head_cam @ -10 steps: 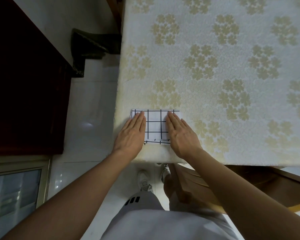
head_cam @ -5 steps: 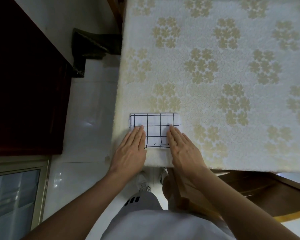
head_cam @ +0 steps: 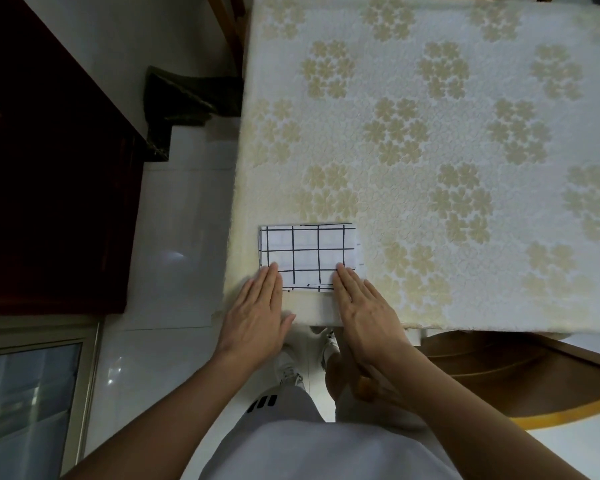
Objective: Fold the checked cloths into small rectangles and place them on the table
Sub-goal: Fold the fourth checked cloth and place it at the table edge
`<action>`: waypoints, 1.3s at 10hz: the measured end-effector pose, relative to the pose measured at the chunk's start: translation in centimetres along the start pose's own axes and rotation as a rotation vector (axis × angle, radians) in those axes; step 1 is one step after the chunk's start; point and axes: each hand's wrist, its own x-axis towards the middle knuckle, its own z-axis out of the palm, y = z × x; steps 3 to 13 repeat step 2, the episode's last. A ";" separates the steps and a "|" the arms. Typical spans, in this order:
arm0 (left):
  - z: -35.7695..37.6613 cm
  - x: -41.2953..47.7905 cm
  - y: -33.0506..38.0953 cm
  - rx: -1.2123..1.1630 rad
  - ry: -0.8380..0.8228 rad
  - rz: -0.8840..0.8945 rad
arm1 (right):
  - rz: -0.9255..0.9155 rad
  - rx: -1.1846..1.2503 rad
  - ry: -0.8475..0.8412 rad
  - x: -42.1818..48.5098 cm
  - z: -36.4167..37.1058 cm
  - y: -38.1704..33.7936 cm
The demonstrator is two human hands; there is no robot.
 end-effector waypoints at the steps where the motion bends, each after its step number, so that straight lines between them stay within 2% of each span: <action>1: -0.7 0.0 -0.4 -0.030 0.043 0.026 | 0.006 0.004 0.033 -0.1 -0.5 -0.1; 2: -2.5 0.3 -0.8 -0.056 0.105 0.050 | 0.027 0.032 0.102 -0.2 -1.7 0.0; 13: -2.5 0.3 -0.8 -0.056 0.105 0.050 | 0.027 0.032 0.102 -0.2 -1.7 0.0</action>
